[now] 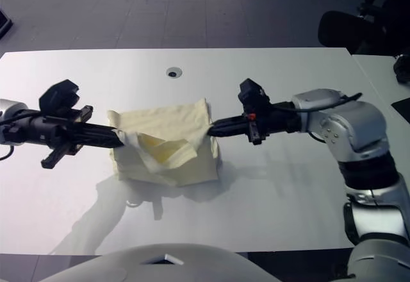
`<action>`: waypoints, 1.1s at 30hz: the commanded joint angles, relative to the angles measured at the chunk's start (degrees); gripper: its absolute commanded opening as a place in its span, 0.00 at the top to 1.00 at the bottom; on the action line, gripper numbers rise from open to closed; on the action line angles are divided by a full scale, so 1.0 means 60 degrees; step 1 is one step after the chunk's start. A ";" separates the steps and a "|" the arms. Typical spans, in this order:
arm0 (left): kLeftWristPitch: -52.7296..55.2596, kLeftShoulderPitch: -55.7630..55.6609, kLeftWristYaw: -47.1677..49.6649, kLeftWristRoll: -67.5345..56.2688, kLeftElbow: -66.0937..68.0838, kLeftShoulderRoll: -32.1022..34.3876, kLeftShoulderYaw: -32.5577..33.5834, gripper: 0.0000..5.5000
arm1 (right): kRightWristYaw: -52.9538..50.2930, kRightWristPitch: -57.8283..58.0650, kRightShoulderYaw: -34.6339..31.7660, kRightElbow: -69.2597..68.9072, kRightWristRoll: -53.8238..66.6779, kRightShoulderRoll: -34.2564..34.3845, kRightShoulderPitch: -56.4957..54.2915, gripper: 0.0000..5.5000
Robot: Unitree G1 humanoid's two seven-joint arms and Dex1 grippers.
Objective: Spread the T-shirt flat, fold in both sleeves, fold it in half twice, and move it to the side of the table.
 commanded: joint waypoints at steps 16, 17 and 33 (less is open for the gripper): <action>-0.0887 -0.1466 -0.1689 0.3922 0.3527 -0.0991 -0.0480 1.00 | 0.1292 -0.2629 0.1018 0.6225 -0.3578 0.2768 -0.3080 1.00; -0.0968 -0.1586 -0.1747 0.4122 0.3733 -0.1065 -0.0519 1.00 | 0.1231 -0.2860 0.0990 0.6753 -0.3767 0.2975 -0.3279 1.00; -0.3563 -0.2955 -0.1348 0.7549 0.7511 -0.3094 -0.1115 1.00 | -0.0906 -0.5777 -0.0299 1.2249 -0.5705 0.4895 -0.4770 1.00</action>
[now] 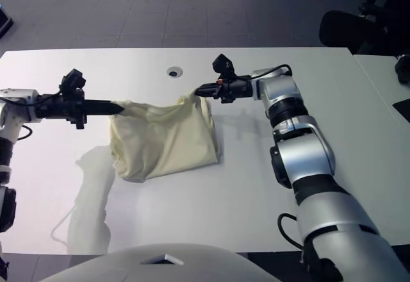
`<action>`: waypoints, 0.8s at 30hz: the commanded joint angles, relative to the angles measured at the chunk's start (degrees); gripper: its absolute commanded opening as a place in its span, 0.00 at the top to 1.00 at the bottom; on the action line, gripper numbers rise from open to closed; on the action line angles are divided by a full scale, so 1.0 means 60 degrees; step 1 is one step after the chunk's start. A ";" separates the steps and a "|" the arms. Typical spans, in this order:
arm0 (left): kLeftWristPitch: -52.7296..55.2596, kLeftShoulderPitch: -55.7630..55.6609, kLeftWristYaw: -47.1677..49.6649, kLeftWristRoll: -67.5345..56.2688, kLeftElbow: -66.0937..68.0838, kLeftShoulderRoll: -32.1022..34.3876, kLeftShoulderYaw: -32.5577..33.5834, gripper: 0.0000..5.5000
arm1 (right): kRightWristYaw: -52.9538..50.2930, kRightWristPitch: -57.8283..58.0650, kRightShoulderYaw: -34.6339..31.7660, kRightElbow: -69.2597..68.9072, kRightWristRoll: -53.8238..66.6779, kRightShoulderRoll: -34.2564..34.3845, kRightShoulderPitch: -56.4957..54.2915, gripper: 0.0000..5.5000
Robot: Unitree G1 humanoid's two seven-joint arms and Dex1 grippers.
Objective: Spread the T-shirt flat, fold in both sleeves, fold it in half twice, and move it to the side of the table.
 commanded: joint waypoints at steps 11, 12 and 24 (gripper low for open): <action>-0.2779 -0.0313 0.0927 0.2957 0.1949 -0.1372 -0.0847 1.00 | -0.1680 -0.1231 -0.0306 0.0922 -0.1490 0.0766 0.0926 1.00; -0.2923 -0.0265 0.1014 0.3093 0.1981 -0.1442 -0.0882 1.00 | -0.1725 -0.1321 -0.0231 0.0870 -0.1643 0.0750 0.1095 1.00; -0.2430 0.0565 0.1225 0.2930 0.0015 -0.2043 -0.0568 1.00 | -0.0743 -0.2018 0.1524 -0.0976 -0.3662 -0.0774 0.2882 1.00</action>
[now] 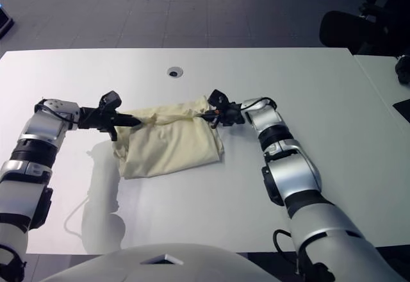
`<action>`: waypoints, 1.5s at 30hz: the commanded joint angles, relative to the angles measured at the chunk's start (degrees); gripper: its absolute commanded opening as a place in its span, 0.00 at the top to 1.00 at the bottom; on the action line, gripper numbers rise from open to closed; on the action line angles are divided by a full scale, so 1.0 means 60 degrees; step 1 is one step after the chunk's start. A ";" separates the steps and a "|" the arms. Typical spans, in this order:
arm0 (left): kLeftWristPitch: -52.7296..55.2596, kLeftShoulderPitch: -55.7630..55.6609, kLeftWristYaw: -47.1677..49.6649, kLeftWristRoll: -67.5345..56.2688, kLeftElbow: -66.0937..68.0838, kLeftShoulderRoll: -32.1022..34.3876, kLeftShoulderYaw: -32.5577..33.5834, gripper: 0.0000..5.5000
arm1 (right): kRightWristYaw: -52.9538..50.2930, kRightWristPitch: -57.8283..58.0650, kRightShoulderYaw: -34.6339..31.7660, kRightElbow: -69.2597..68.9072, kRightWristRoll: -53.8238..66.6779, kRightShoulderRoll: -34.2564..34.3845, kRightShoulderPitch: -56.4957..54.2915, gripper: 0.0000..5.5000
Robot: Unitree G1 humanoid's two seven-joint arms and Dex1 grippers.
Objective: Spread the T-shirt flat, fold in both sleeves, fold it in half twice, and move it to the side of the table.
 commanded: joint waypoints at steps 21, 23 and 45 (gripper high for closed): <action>0.1735 0.0425 -0.0151 -0.0832 -0.2436 0.0214 0.0578 1.00 | 0.0708 0.4616 -0.0828 -0.5595 0.1328 -0.1571 0.1013 1.00; 0.1622 0.0255 -0.0089 -0.0754 -0.2152 0.0212 0.0575 1.00 | 0.0564 0.4494 -0.0861 -0.4958 0.1336 -0.1477 0.0872 1.00; -0.0977 -0.1631 0.2854 0.0161 0.1428 -0.1097 0.1643 0.61 | -0.4199 0.1322 -0.1961 -0.4224 0.0297 -0.1099 0.1809 0.63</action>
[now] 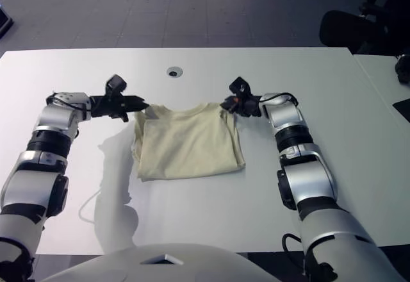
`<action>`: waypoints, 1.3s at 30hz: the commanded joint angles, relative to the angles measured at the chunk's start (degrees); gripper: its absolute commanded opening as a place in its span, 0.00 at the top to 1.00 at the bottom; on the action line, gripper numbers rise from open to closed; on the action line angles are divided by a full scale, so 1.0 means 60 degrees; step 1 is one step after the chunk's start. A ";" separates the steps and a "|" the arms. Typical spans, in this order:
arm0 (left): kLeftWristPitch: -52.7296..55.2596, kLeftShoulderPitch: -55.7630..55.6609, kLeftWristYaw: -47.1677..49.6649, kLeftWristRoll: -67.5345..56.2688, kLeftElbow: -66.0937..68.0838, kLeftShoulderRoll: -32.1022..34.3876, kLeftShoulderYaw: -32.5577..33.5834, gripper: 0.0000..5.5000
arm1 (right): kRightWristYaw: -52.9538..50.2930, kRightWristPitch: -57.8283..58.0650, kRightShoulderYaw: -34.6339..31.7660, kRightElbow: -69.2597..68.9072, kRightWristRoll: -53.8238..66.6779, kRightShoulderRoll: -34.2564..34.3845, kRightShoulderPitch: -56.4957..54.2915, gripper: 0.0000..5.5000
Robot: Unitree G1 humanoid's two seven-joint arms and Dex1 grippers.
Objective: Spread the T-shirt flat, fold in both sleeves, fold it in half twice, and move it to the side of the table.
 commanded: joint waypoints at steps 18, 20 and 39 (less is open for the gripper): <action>0.2071 0.6682 0.0778 0.1213 -1.1721 0.2357 -0.1222 0.06 | 0.0640 0.0519 0.1278 -0.9178 -0.0252 -0.1610 0.5944 0.11; 0.1826 0.6841 0.0946 0.1755 -1.1462 0.2624 -0.1483 0.02 | 0.0734 0.0286 0.1400 -0.9105 -0.0468 -0.1940 0.6210 0.06; -0.4492 0.2029 0.1959 0.4153 -0.4973 0.1297 -0.3219 0.02 | 0.2470 0.3751 0.1953 -1.4068 0.2296 -0.2625 0.6506 0.02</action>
